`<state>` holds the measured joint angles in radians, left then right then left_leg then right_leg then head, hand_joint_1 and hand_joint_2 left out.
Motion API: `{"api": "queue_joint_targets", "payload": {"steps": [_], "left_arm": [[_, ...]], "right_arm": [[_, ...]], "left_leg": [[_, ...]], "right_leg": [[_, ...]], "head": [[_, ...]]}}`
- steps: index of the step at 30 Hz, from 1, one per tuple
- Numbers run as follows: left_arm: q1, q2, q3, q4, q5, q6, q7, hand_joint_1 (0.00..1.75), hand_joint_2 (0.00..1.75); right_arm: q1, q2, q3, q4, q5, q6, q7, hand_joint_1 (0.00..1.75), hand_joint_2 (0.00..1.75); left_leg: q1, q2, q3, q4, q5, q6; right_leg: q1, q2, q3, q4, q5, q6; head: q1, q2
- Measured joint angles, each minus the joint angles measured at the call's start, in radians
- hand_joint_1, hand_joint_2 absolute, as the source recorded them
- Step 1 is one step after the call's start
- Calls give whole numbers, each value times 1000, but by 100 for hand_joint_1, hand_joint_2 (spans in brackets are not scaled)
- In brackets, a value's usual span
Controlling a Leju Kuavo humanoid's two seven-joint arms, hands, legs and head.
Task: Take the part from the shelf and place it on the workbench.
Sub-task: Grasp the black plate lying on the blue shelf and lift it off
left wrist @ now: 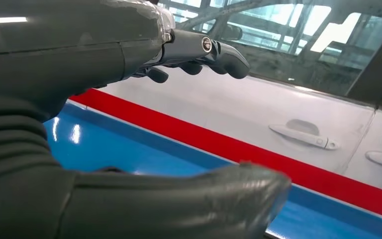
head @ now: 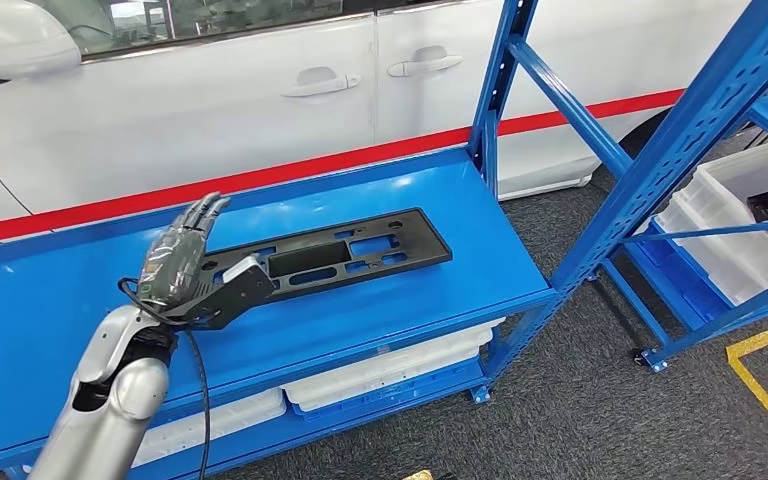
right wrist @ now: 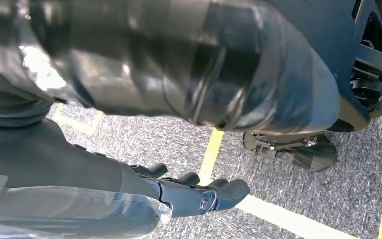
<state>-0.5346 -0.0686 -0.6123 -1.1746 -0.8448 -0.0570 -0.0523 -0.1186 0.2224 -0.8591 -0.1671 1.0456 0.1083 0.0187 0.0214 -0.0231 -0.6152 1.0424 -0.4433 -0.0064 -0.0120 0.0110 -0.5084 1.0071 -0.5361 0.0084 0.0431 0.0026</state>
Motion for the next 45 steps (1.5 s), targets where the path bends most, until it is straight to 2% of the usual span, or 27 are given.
{"api": "queue_joint_targets", "payload": {"steps": [10,14,33,37,45], "left_arm": [[-22,2,-1,39,72,-28,5,0,0],[-33,6,-2,57,84,-31,10,0,175],[-67,13,-36,167,109,-46,-2,0,175],[-68,13,-42,177,110,-46,-3,0,0],[-70,15,-47,193,127,-48,-10,0,0]], "right_arm": [[0,0,0,0,-2,1,2,0,0],[0,0,0,0,-2,2,2,0,0],[-3,0,1,0,1,10,14,0,0],[-4,0,1,0,1,10,14,0,0],[-4,0,1,0,3,13,17,0,0]], "left_leg": [[0,0,0,0,0,0],[0,0,0,0,0,0],[0,0,0,0,0,0],[0,0,0,0,0,0],[0,0,0,0,0,0]], "right_leg": [[0,0,0,0,0,0],[0,0,0,0,0,0],[0,0,0,0,0,0],[0,0,0,0,0,0],[0,0,0,0,0,0]], "head": [[0,0],[0,0],[0,0],[0,0],[0,0]]}}
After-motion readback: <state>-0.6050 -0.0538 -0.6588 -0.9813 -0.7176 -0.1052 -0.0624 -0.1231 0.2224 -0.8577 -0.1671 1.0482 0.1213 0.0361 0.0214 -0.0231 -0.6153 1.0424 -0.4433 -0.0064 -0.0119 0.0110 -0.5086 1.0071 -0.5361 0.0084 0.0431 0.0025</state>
